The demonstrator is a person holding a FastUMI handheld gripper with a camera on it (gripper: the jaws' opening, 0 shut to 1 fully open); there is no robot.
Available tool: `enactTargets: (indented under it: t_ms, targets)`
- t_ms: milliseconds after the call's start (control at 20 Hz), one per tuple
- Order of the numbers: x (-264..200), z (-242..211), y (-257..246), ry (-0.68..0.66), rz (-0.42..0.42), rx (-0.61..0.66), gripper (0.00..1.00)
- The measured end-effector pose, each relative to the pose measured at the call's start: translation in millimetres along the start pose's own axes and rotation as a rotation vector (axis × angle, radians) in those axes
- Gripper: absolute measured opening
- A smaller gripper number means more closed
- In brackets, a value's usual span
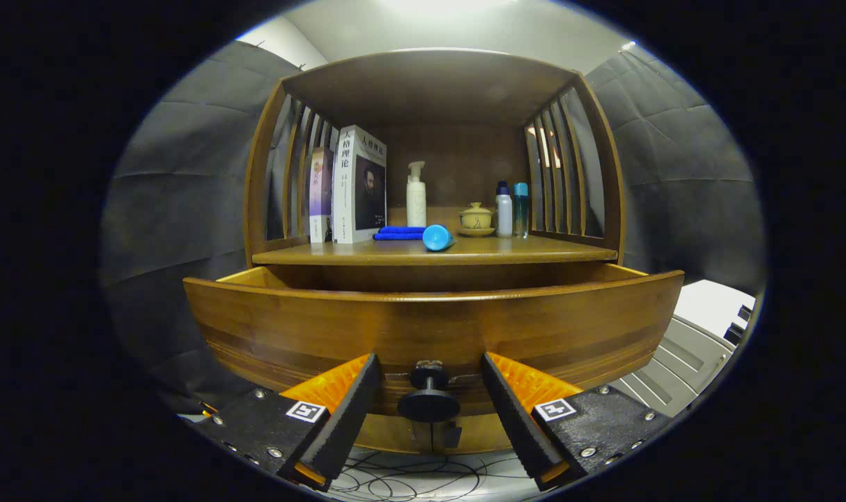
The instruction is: Pull open the drawer, take out the items inside it, and place them on the countertop above the cabinet.
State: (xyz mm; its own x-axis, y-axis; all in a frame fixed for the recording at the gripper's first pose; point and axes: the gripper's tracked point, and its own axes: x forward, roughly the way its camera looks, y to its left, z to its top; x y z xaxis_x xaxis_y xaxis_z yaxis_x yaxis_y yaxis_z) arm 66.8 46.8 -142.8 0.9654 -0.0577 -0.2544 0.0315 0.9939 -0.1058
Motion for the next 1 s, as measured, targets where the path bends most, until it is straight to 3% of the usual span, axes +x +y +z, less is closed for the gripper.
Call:
enactTargets:
  t_ms: [1000]
  targets:
    - [68,6,0,-0.011,-0.021,-0.044,0.93]
